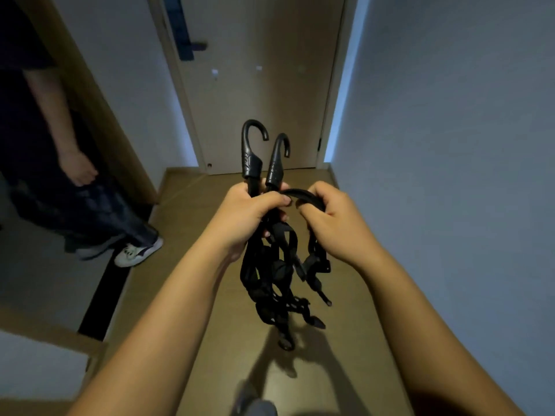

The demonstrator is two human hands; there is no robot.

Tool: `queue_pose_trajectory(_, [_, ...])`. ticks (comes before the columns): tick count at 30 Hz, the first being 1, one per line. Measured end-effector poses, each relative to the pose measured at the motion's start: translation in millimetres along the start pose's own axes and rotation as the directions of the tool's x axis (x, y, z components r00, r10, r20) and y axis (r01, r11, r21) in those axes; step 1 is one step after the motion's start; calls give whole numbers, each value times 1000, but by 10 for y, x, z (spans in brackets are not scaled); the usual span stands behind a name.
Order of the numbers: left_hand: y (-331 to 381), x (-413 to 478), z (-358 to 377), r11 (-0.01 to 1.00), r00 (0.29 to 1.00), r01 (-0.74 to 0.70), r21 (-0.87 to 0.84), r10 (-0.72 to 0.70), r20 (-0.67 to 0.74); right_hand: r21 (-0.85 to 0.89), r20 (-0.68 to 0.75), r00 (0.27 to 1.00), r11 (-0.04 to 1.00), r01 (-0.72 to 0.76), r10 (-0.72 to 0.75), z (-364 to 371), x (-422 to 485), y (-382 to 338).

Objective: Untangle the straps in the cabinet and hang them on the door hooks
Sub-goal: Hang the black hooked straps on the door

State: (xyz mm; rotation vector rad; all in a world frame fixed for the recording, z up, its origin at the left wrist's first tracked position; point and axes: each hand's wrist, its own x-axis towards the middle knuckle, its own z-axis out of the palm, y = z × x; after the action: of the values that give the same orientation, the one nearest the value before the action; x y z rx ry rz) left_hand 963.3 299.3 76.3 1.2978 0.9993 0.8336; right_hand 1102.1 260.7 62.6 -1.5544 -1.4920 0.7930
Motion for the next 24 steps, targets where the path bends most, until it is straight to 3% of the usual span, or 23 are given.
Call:
queue_pose_trajectory(9, [112,1582,-410,998,998,51,-30,-50,40,40,36,997,997,68,-70,-4,1509,239])
queue_pose_trajectory(24, [446,3989,-1354,994,993,108,2,-108,47,-43,62,995,996,80,-78,298,4079,331])
